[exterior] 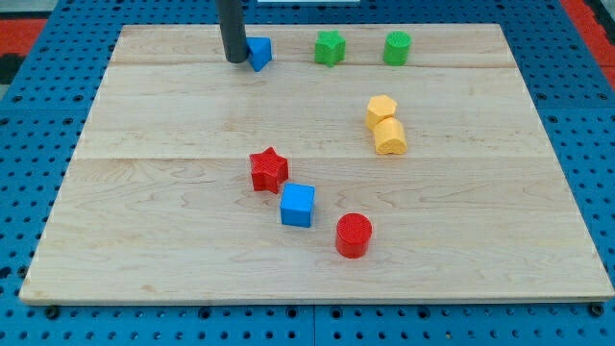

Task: Move the blue triangle left to the green star

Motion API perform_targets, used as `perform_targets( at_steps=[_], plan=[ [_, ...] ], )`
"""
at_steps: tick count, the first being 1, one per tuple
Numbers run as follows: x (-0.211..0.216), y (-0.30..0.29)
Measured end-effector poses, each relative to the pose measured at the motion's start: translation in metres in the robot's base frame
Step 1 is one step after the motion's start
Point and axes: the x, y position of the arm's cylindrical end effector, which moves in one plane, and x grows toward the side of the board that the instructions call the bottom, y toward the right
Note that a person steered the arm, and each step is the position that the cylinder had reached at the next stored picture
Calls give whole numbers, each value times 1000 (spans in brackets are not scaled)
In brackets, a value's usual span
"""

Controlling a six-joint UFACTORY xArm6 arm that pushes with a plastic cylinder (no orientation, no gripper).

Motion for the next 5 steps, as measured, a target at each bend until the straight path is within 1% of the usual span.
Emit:
perform_targets(
  at_steps=[1,2,3,4,5],
  plan=[
    [-1,0],
    [-12,0],
    [-9,3],
    [53,6],
    [43,18]
  ],
)
